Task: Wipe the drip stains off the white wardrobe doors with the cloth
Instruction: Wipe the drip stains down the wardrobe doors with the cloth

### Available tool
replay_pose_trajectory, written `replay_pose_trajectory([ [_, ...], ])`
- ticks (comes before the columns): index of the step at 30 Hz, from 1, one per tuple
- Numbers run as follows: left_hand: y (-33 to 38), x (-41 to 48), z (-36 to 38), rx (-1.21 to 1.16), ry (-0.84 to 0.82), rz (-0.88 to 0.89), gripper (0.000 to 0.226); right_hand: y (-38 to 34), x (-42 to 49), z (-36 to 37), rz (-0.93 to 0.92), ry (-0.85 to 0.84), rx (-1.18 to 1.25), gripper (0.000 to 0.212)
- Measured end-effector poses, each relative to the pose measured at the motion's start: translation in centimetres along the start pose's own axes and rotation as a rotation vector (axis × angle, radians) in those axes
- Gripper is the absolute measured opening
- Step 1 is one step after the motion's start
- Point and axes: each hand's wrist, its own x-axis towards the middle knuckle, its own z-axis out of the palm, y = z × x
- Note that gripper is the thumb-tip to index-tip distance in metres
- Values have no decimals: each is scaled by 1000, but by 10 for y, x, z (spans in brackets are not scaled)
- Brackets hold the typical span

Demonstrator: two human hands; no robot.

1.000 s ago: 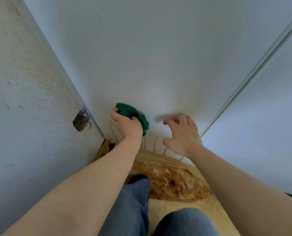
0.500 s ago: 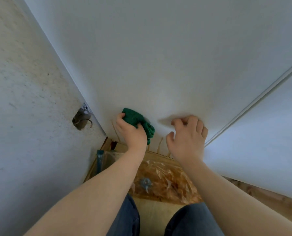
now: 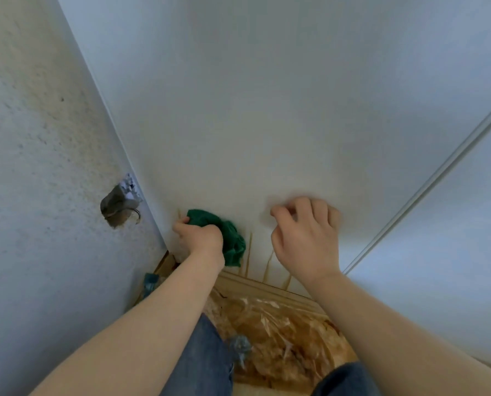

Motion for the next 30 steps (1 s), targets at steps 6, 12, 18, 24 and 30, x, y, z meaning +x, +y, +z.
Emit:
replay_pose_trajectory([
  [6,8,29,-6,-52,12,-45,39,-28,0,21,-147,70,80,17],
  [12,-1,57,-24,-120,54,-176,22,-33,4,37,-158,107,67,16],
  [18,8,51,-24,38,-49,128,42,-26,4,43,-209,192,21,15],
  [24,-1,66,-28,32,-5,-126,46,-27,6,49,-206,237,-6,10],
  [30,-1,51,-21,34,-114,-38,36,-30,6,51,-157,293,43,12],
])
